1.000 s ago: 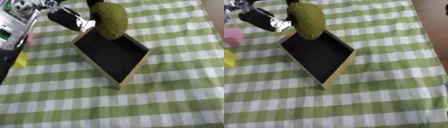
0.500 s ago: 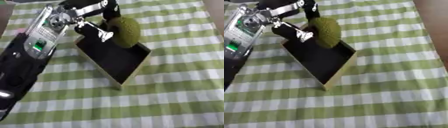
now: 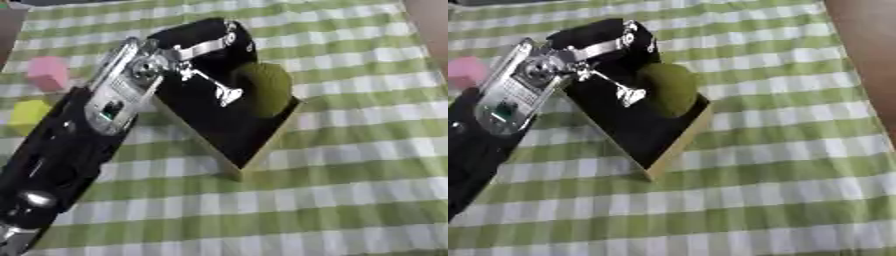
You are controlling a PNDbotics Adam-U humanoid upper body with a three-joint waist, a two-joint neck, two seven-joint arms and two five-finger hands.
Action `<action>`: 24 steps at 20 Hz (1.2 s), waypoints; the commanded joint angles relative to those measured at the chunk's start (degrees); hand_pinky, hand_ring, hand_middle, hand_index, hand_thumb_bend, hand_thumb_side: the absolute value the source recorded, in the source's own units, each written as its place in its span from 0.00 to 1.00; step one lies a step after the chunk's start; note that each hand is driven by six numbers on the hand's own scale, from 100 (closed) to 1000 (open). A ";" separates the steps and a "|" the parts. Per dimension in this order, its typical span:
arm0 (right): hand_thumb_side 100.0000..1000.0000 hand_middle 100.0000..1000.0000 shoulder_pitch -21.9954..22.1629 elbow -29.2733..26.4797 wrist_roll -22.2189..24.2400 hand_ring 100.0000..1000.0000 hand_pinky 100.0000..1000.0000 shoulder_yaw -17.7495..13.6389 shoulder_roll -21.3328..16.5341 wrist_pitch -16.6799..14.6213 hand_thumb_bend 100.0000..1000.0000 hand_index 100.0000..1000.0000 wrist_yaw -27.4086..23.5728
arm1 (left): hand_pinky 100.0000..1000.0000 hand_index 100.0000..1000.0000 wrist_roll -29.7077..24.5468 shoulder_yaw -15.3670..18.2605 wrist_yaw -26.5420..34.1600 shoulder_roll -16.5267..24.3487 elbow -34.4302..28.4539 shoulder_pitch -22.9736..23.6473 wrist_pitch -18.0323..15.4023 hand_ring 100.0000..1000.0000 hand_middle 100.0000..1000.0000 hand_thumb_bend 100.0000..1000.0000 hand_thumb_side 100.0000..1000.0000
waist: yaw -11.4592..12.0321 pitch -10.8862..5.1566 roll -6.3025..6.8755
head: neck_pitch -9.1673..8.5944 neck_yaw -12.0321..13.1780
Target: Pick up objects on the table and place them in the box.
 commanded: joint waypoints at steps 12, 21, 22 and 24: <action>0.59 0.52 -0.13 -0.56 0.49 1.00 0.90 -0.18 -0.12 0.54 0.00 0.86 0.44 | 0.77 0.90 -2.12 -0.87 -2.85 -0.09 0.41 0.85 -1.97 0.73 0.74 0.04 0.00 | 0.34 -1.51 -0.42 | -0.55 -0.30; 0.59 0.52 0.72 -0.56 0.65 1.00 0.90 -0.03 -0.25 0.90 0.00 0.86 0.66 | 0.79 0.91 -2.15 1.42 -1.06 2.96 -6.49 1.38 0.12 0.75 0.75 0.02 0.00 | 1.13 -2.27 -0.46 | -0.44 -0.73; 0.59 0.52 0.84 -0.56 0.67 1.00 0.90 -0.01 -0.33 0.90 0.00 0.86 0.67 | 0.79 0.90 -1.85 1.91 -0.42 3.75 -7.79 1.26 0.42 0.74 0.75 0.00 0.00 | 1.25 -2.40 -0.45 | -0.42 -0.77; 0.59 0.52 1.13 -0.56 0.65 1.00 0.90 -0.02 -0.48 0.89 0.00 0.86 0.71 | 0.78 0.89 -1.35 3.16 1.66 6.04 -10.86 0.82 1.11 0.74 0.74 0.00 0.00 | 1.53 -2.67 -0.41 | -0.26 -0.97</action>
